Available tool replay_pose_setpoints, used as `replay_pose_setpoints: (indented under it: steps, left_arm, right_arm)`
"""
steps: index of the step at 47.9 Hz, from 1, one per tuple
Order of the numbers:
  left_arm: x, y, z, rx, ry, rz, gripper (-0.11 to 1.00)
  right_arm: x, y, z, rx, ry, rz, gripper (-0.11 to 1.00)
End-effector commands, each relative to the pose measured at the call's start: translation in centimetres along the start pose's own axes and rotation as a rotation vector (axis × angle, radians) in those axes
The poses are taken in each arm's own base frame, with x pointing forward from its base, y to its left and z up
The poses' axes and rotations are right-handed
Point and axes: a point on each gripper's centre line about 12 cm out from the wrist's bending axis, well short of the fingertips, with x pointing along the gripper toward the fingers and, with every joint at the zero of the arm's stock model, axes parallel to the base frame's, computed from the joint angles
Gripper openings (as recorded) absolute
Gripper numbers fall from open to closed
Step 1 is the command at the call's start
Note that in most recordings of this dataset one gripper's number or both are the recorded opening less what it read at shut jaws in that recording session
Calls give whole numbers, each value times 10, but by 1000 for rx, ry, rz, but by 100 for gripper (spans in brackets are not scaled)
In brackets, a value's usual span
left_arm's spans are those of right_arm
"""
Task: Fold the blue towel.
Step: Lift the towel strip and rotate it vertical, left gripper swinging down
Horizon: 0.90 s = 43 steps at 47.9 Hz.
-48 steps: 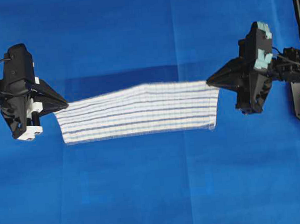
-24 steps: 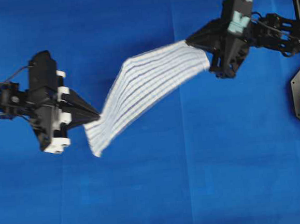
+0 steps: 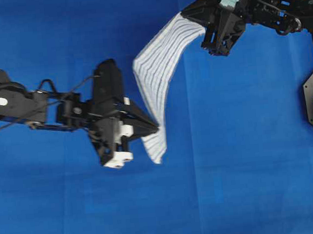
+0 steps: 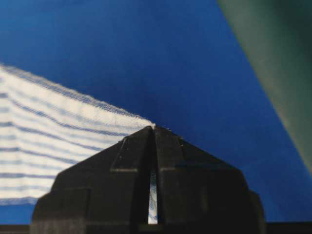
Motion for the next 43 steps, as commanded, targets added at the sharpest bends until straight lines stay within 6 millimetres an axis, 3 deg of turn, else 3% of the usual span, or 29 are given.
replay_pose_setpoints:
  steps: [1, 16, 43]
  left_arm:
    - [7, -9, 21, 3, -50, -21, 3]
    - [47, -19, 39, 4, -76, -35, 3]
    - [67, -31, 43, 10, -108, -65, 3]
  right_arm:
    - [-4, -6, 12, 2, -40, -16, 2]
    - [-16, -28, 10, 17, -54, -75, 2]
    - [-15, -37, 13, -4, -53, -96, 2]
